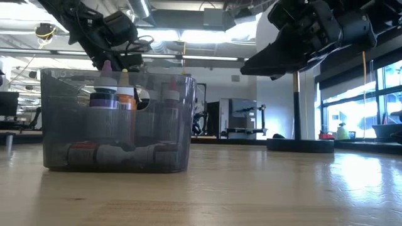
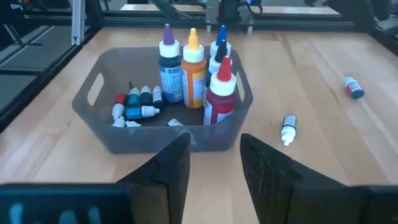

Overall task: Pick & Place food coloring
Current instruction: Put the small red food coloring bottle into the black bin

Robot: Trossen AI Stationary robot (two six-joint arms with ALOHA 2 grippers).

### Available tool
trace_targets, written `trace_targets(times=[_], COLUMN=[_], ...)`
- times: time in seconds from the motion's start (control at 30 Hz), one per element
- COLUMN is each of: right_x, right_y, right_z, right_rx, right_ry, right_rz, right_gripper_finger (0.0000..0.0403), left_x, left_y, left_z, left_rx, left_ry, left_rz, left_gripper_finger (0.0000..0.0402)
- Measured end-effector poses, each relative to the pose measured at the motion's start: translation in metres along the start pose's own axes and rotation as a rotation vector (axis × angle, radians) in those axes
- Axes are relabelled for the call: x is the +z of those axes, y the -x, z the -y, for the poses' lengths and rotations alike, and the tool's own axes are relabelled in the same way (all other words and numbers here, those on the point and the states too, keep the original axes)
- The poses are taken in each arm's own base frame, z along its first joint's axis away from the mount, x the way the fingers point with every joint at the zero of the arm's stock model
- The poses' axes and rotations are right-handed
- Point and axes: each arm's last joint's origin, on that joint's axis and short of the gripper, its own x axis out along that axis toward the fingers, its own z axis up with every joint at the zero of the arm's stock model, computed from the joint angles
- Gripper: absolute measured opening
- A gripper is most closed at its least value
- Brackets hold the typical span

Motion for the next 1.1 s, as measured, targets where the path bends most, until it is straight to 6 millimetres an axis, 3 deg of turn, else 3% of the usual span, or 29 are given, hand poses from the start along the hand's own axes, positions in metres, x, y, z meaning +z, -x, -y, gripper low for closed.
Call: trace_targets(times=[0.13,0.47,1.1], right_x=[-0.001,-0.001,-0.001], right_y=[0.0,0.0,0.0], right_z=[0.0,0.0,0.001], right_rx=[0.0,-0.003,-0.04], right_ry=[-0.001,0.004,0.004], right_rz=[-0.007,-0.007,-0.006], right_gripper_finger=[0.0143,0.0143,0.0143], left_x=[0.002,-0.005,-0.023], left_y=[-0.005,-0.047,-0.091], left_z=[0.0,0.013,-0.019], left_rx=[0.031,-0.137,-0.243], left_ry=[0.024,-0.247,-0.315], left_rz=[0.011,-0.048,-0.126], left_gripper_finger=[0.0207,0.0191,0.0164])
